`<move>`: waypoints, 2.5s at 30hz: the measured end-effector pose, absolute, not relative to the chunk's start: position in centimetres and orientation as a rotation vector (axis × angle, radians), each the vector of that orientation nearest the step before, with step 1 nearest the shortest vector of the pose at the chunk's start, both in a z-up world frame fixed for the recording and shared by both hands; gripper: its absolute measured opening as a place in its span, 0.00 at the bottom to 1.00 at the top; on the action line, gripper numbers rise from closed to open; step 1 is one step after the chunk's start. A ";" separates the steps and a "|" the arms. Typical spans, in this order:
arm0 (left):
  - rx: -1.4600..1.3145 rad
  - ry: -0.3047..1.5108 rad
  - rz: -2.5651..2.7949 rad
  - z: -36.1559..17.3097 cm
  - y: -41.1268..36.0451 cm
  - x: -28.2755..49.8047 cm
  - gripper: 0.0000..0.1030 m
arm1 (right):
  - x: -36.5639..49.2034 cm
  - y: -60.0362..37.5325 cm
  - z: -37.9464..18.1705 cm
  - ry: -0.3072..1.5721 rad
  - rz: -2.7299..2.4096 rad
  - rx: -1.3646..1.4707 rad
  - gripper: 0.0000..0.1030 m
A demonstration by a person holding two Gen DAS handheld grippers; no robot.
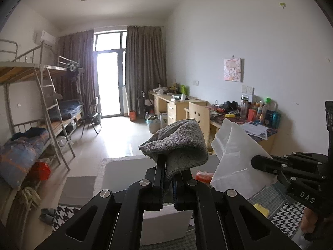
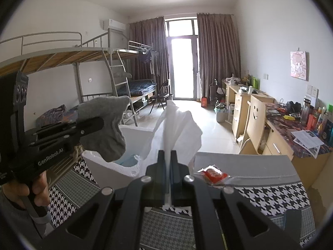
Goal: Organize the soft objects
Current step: 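Lift and carry the cloth and paper towel with both tools toward the white foam box, then lower both held items over the foam box opening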
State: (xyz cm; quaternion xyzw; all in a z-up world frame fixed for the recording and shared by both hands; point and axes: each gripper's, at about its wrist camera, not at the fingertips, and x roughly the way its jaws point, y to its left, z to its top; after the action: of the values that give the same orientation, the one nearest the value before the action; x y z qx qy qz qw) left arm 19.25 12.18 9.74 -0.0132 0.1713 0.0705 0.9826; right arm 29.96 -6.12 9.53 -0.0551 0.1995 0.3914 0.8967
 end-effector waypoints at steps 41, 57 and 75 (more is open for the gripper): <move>-0.055 0.364 0.305 9.3 16.4 20.3 0.06 | 31.9 0.6 10.3 0.444 0.904 -0.189 0.05; -0.068 0.373 0.348 8.8 18.2 19.7 0.06 | 33.0 3.7 9.3 0.492 0.922 -0.224 0.06; -0.079 0.382 0.376 8.2 19.1 19.2 0.06 | 34.2 6.8 7.2 0.568 0.954 -0.268 0.06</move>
State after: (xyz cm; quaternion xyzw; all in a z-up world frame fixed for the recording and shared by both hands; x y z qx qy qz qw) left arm 19.18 19.12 8.24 -0.0392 0.1889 0.1859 0.9634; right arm 34.22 6.75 7.20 -0.1267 0.2690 0.4516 0.8412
